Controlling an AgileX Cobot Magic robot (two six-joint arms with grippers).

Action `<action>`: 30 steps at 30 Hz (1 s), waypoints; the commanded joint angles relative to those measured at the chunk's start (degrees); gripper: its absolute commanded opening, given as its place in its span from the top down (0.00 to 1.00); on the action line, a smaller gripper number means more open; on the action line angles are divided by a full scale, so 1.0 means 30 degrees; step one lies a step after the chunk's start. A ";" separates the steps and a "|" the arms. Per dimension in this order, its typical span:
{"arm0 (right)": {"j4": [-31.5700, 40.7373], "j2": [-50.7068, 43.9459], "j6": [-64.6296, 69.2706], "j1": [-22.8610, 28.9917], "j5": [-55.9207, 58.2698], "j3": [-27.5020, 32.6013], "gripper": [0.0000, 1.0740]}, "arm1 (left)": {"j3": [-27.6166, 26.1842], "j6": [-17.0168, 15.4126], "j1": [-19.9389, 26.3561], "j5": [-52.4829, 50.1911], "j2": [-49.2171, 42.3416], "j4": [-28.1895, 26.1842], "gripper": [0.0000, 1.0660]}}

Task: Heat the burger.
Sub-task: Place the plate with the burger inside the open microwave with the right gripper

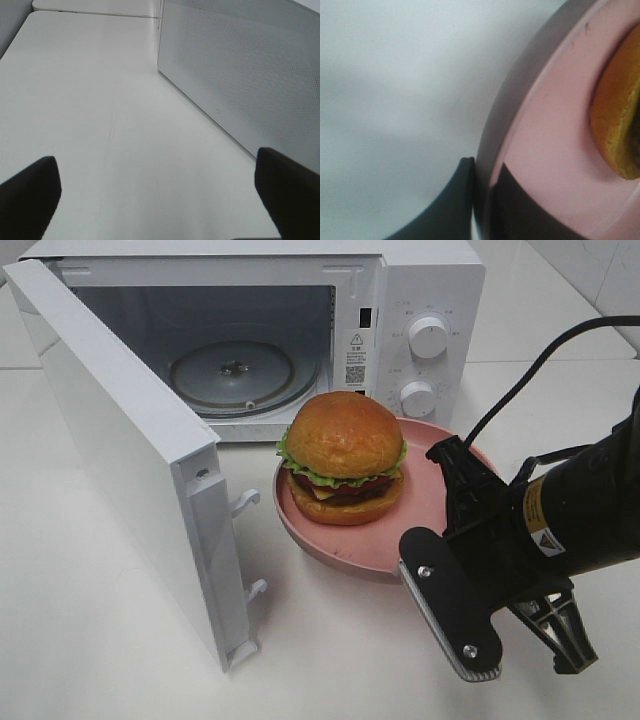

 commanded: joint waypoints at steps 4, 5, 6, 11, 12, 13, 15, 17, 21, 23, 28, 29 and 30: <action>0.2349 -0.0229 -0.3973 -0.1165 -0.1050 -0.0668 1.00 | 0.0000 0.0038 0.0019 -0.0286 -0.0306 -0.0153 0.08; 0.2731 -0.0229 -0.4622 -0.1337 -0.1108 -0.0726 1.00 | 0.0000 0.0038 0.0019 -0.0286 -0.0306 -0.0153 0.08; 0.2731 -0.0229 -0.4622 -0.1337 -0.1108 -0.0726 1.00 | 0.0000 0.0038 0.0019 -0.0286 -0.0306 -0.0153 0.08; 0.4985 -0.0229 -0.8480 -0.2368 -0.1413 -0.0917 1.00 | 0.0000 0.0038 0.0019 -0.0286 -0.0306 -0.0153 0.08; 0.4985 -0.0229 -0.8480 -0.2368 -0.1413 -0.0917 1.00 | 0.0000 0.0038 0.0019 -0.0286 -0.0306 -0.0153 0.08; 0.5329 -0.0229 -0.9072 -0.2483 -0.1413 -0.0917 1.00 | 0.0000 0.0038 0.0019 -0.0286 -0.0306 -0.0153 0.08; 0.6112 -0.0229 -1.0428 -0.2731 -0.1432 -0.0917 1.00 | 0.0000 0.0038 0.0019 -0.0286 -0.0306 -0.0153 0.08; 0.7582 -0.0229 -1.2338 -0.3151 -0.1451 -0.0917 1.00 | 0.0000 0.0038 0.0019 -0.0286 -0.0306 -0.0153 0.08; 0.8613 -0.0229 -1.4095 -0.3552 -0.1471 -0.0917 1.00 | 0.0000 0.0038 0.0019 -0.0286 -0.0306 -0.0153 0.08; 0.8785 -0.0229 -1.4496 -0.3686 -0.1547 -0.0917 1.00 | 0.0000 0.0038 0.0019 -0.0286 -0.0306 -0.0153 0.08; 0.8633 -0.0229 -1.5031 -0.3973 -0.1738 -0.1413 1.00 | 0.0000 0.0038 0.0019 -0.0286 -0.0306 -0.0153 0.08; 0.8633 -0.0229 -1.5031 -0.3973 -0.1738 -0.1413 1.00 | 0.0000 0.0038 0.0019 -0.0286 -0.0306 -0.0153 0.08; 0.8384 -0.0229 -1.4916 -0.3973 -0.1700 -0.1509 1.00 | 0.0000 0.0038 0.0019 -0.0286 -0.0306 -0.0153 0.08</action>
